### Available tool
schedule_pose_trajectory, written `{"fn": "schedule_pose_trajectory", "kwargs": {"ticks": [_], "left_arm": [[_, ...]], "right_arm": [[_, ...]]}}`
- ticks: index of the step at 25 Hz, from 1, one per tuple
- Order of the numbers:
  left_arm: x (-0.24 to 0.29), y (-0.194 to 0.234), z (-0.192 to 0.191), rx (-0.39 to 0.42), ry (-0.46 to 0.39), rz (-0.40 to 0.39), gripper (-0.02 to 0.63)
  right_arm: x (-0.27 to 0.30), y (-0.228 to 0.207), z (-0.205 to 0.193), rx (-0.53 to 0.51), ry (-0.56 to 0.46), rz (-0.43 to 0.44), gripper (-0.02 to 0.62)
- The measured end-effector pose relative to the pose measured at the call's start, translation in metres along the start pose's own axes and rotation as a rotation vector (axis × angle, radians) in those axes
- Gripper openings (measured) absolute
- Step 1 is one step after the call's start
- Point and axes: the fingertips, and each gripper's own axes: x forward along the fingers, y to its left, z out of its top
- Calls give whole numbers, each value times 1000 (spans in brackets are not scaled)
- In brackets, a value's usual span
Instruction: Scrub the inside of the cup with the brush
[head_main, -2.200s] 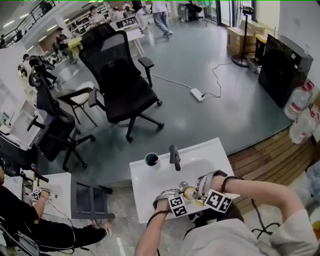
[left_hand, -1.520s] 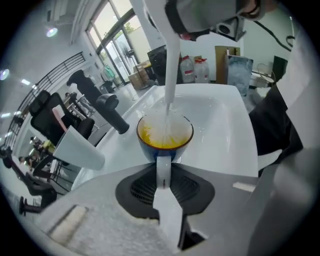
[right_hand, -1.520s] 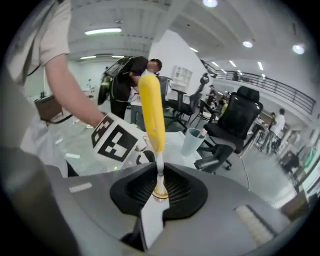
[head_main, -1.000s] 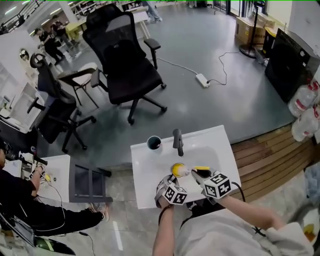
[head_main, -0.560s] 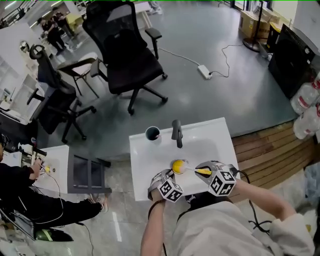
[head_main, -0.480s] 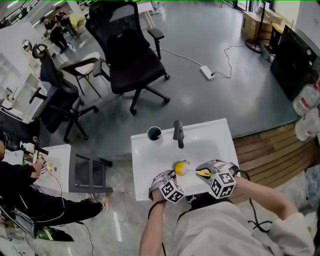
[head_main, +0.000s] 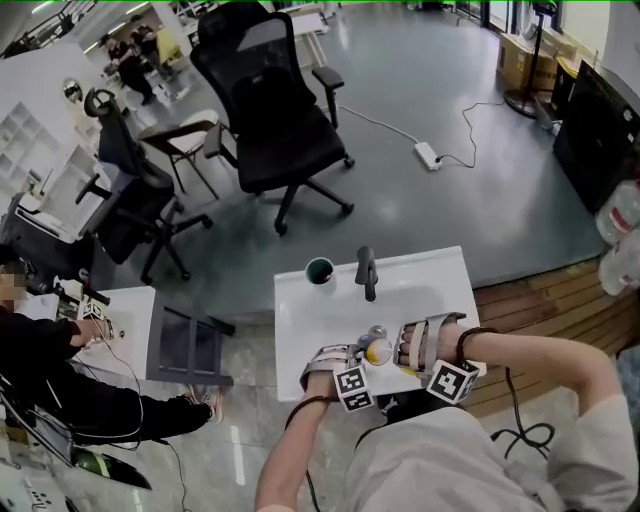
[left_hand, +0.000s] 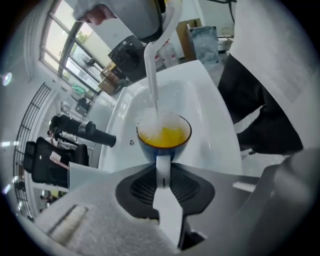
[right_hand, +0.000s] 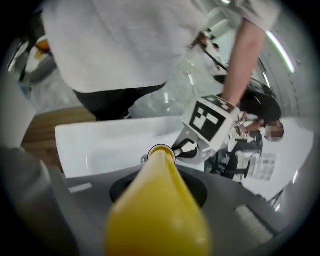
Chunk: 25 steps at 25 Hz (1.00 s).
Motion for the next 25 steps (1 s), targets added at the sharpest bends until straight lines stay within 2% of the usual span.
{"fn": "schedule_pose_trajectory", "kwargs": {"ticks": [2, 3, 5, 7, 10, 13, 17, 19, 25], "left_arm": [[0, -3, 3, 69, 8, -21, 55], [1, -4, 4, 95, 11, -30, 55], [1, -4, 3, 99, 13, -32, 55], [2, 1, -4, 27, 9, -13, 55], [-1, 12, -15, -102, 8, 30, 55], [-1, 20, -20, -207, 8, 63, 55], [9, 20, -24, -331, 1, 87, 55], [14, 18, -23, -390, -13, 89, 55], [17, 27, -23, -487, -29, 168, 55]], "right_arm": [[0, 5, 6, -147, -9, 39, 41], [1, 6, 7, -169, -15, 59, 43], [5, 2, 6, -76, -19, 68, 40], [9, -4, -2, 118, -6, 43, 38], [13, -8, -19, 482, 12, -3, 38], [14, -12, -25, 865, -28, -33, 38], [26, -8, -33, 1264, -61, -77, 40], [27, -8, -33, 1428, -76, -100, 40], [28, -12, -35, 1759, -79, -202, 43]]}}
